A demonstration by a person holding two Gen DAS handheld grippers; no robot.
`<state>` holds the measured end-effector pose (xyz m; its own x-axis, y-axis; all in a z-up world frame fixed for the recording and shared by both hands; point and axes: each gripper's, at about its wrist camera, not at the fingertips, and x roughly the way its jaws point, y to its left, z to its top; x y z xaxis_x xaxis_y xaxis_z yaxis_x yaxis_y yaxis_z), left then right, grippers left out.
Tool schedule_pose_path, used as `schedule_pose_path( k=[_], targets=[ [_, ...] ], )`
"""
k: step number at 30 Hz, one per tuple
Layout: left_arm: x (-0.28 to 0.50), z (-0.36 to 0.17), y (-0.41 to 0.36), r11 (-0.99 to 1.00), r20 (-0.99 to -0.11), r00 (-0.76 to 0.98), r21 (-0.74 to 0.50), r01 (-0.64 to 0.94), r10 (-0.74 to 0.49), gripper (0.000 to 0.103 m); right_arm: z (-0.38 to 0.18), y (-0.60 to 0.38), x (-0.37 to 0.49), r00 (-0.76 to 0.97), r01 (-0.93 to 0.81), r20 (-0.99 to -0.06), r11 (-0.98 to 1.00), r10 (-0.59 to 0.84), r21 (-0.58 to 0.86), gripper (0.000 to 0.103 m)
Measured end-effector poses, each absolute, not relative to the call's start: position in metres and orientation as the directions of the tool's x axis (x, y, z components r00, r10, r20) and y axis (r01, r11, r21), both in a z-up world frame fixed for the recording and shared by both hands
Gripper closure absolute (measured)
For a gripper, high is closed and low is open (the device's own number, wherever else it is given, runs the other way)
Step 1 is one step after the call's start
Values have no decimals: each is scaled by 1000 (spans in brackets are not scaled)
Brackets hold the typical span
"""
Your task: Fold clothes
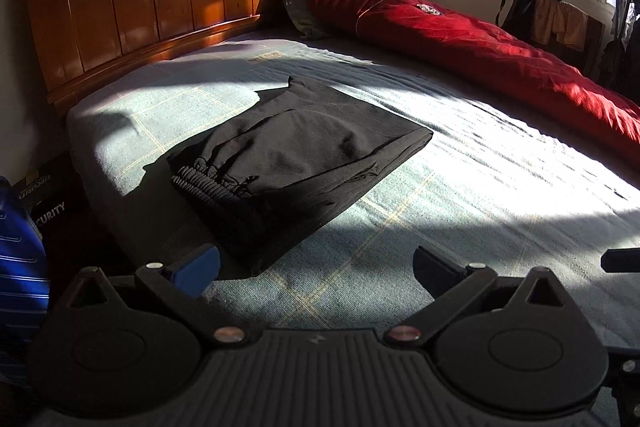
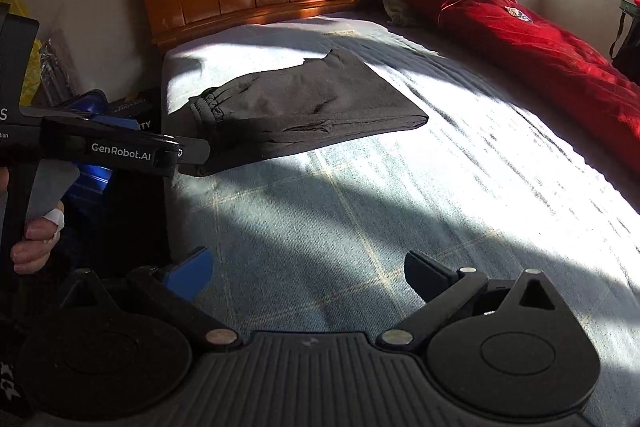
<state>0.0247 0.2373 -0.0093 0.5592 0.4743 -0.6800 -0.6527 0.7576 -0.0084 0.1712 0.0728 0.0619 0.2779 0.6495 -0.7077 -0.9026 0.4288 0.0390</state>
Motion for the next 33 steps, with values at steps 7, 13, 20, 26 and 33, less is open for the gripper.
schedule_pose_path(
  k=[7,13,20,26,33],
  targets=[
    [15,-6,249,742,-720,508,15,-670,473,1,59,104,168,308,-884,-701,466,643,39,0],
    [8,-9,273,742,-738,493,15,-670,461,1,47,134,170,334,-846,-742,532,582,37,0],
    [-2,-14,295,747,-770,505,-58,-663,389,1,43,152,160,354,-800,-760,597,546,56,0],
    [-12,-12,295,746,-779,499,-62,-664,379,1,48,153,150,349,-781,-761,618,547,85,0],
    [-26,-8,282,740,-779,512,-94,-666,362,1,57,146,141,359,-786,-750,613,555,77,0]
  ],
)
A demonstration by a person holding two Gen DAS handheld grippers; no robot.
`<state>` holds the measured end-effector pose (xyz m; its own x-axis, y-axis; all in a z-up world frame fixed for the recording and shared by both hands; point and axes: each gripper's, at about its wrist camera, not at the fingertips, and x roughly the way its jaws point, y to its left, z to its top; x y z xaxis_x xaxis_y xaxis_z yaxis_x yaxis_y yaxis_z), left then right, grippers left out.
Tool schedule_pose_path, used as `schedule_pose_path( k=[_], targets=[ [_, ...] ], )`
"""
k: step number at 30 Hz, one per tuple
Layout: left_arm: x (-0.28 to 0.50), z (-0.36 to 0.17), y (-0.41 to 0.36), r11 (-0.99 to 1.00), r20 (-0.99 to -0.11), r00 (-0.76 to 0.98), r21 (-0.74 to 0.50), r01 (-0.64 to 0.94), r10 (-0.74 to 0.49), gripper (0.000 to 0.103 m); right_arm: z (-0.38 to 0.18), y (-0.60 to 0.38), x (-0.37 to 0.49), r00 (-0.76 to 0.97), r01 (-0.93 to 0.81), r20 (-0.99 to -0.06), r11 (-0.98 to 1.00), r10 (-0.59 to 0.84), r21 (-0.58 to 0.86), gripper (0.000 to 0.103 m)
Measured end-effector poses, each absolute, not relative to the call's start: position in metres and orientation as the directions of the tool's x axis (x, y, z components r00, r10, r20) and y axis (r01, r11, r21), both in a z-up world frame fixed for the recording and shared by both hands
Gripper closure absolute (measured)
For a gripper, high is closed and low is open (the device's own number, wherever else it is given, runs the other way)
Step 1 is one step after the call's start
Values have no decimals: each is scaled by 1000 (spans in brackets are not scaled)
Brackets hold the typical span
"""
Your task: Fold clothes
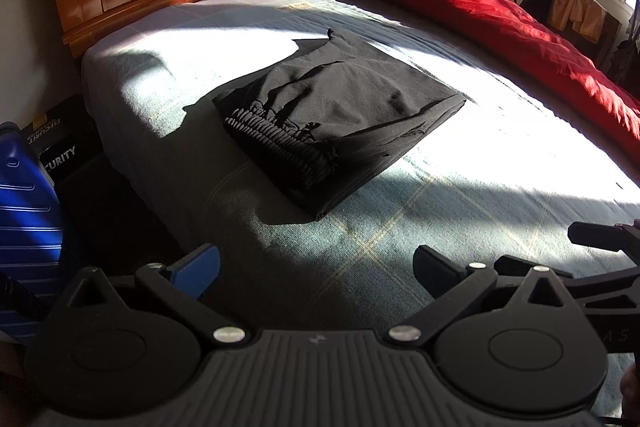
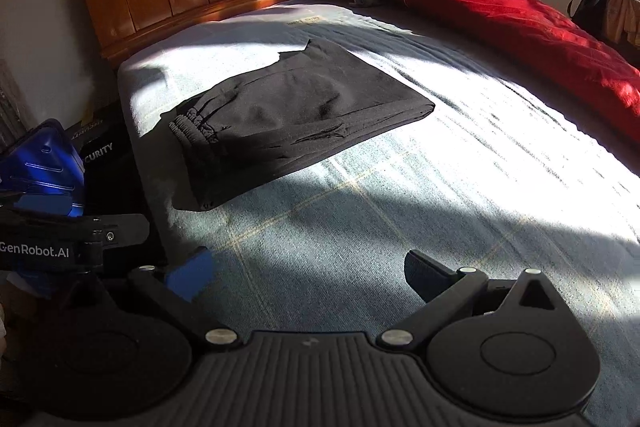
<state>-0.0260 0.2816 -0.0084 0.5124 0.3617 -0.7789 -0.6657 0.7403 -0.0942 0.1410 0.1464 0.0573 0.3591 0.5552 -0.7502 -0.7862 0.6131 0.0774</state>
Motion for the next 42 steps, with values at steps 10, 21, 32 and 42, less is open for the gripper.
schedule_pose_path(
  k=[10,21,32,42],
  targets=[
    [-32,-3,267,719,-777,492,-76,-691,391,1,61,131,133,347,-803,-746,591,569,77,0],
    [-21,-3,261,729,-787,472,-42,-684,398,1,63,122,139,364,-789,-741,609,564,77,0],
    [-14,-7,265,732,-800,452,-23,-681,395,1,61,121,144,367,-778,-742,622,561,85,0],
    [-11,-10,270,730,-807,444,-22,-683,390,1,60,125,147,364,-780,-746,620,558,83,0]
  ],
)
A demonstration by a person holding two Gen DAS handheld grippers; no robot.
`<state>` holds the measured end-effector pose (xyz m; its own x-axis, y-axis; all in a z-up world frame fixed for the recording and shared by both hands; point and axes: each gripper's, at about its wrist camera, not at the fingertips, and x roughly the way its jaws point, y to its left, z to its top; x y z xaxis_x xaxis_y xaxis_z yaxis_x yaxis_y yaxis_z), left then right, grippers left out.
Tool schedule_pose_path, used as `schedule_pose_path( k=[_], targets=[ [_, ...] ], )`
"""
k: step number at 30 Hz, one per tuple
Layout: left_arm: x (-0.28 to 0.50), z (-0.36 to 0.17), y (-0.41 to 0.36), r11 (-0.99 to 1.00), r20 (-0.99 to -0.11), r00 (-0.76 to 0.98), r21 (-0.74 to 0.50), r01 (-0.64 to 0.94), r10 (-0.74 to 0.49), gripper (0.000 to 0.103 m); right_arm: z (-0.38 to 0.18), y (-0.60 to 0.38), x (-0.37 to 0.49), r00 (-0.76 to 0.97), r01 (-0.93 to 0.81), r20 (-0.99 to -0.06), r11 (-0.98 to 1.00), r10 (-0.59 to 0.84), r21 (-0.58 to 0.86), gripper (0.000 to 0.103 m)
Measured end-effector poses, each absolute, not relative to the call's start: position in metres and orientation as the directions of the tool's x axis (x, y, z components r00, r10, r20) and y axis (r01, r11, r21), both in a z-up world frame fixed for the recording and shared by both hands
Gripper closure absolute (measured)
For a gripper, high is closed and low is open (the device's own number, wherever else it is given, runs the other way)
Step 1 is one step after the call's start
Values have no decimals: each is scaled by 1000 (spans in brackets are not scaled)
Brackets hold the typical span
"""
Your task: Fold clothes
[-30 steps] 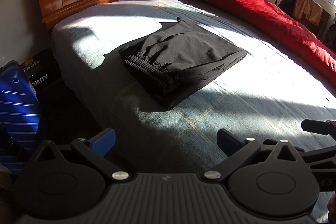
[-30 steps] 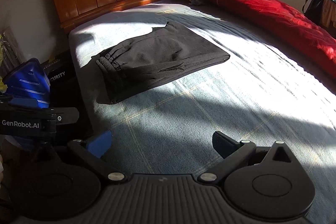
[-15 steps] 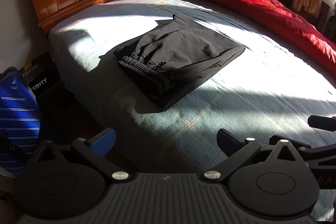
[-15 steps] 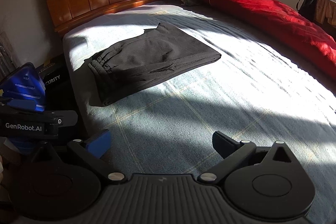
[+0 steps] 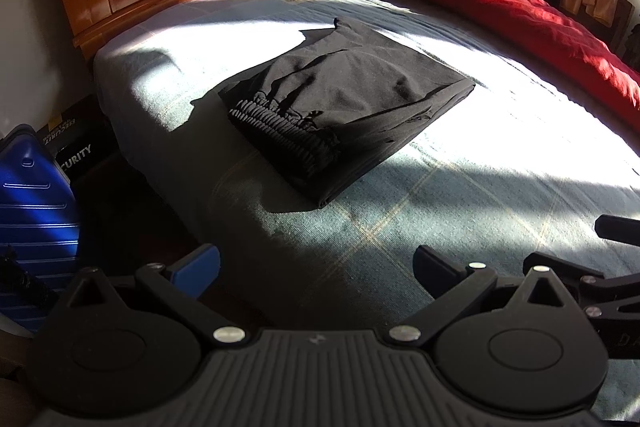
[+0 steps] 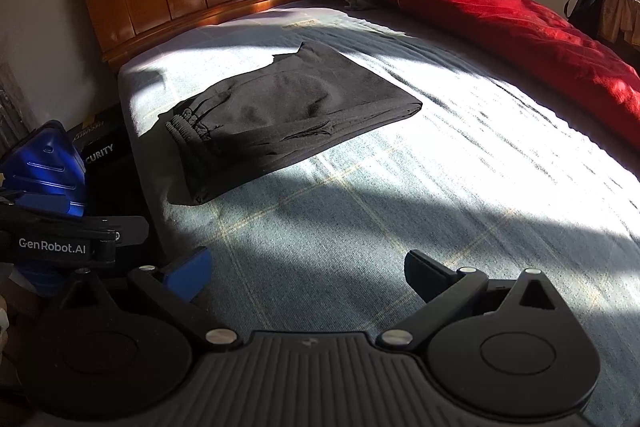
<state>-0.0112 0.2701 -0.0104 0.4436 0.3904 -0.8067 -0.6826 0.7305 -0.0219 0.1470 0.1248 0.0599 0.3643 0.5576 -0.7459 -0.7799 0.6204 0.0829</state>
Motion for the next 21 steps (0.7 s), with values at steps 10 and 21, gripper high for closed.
schedule_pose_path(
  k=[10,21],
  targets=[
    [-8,-12,273,734,-808,444,-22,-679,387,1,59,129,150,365,-780,-750,621,552,78,0],
    [-4,-15,274,740,-813,444,-24,-672,377,1,58,130,152,363,-779,-753,622,549,77,0]
  ],
)
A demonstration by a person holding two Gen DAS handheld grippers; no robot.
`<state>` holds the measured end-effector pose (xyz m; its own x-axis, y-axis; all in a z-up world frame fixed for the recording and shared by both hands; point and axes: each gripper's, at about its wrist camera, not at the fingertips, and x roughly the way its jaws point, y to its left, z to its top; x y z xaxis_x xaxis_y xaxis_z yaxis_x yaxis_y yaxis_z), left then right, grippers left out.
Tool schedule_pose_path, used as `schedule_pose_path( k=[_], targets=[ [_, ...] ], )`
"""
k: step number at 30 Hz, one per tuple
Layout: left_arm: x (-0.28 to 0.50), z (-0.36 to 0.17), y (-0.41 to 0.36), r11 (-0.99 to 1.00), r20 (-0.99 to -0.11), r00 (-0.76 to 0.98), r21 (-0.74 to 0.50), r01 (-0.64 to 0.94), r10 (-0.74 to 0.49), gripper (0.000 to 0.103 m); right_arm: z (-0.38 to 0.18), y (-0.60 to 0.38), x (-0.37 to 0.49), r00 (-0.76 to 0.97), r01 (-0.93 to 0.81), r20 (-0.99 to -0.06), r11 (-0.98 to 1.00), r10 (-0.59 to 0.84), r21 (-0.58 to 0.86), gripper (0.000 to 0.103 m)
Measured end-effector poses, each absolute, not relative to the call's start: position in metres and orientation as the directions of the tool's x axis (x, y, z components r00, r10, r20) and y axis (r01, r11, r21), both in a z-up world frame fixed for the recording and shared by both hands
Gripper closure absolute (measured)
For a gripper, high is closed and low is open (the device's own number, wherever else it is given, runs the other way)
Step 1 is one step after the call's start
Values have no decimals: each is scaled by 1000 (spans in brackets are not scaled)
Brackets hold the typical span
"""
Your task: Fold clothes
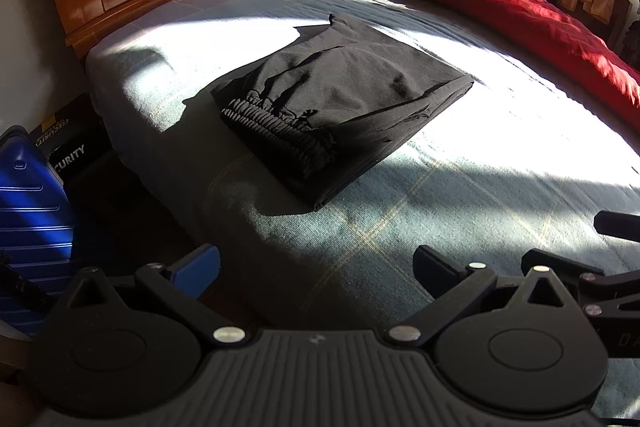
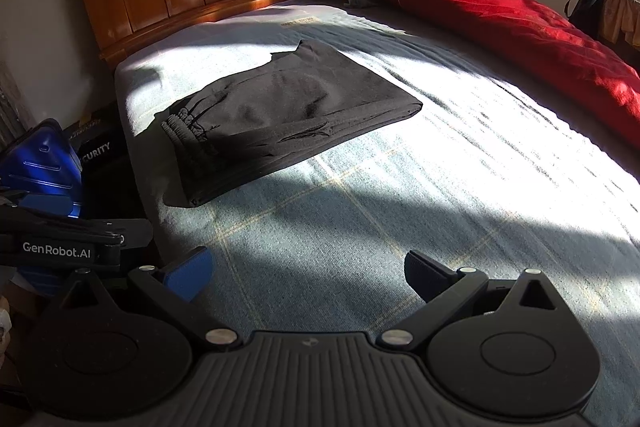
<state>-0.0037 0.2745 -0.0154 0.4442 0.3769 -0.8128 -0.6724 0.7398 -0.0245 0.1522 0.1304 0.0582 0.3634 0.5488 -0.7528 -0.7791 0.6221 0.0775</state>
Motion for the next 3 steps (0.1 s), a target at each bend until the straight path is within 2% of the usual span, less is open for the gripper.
schedule_pose_path(
  k=[3],
  targets=[
    [-3,-15,275,741,-812,446,-24,-671,378,1,58,131,153,363,-778,-753,624,548,78,0]
  ],
)
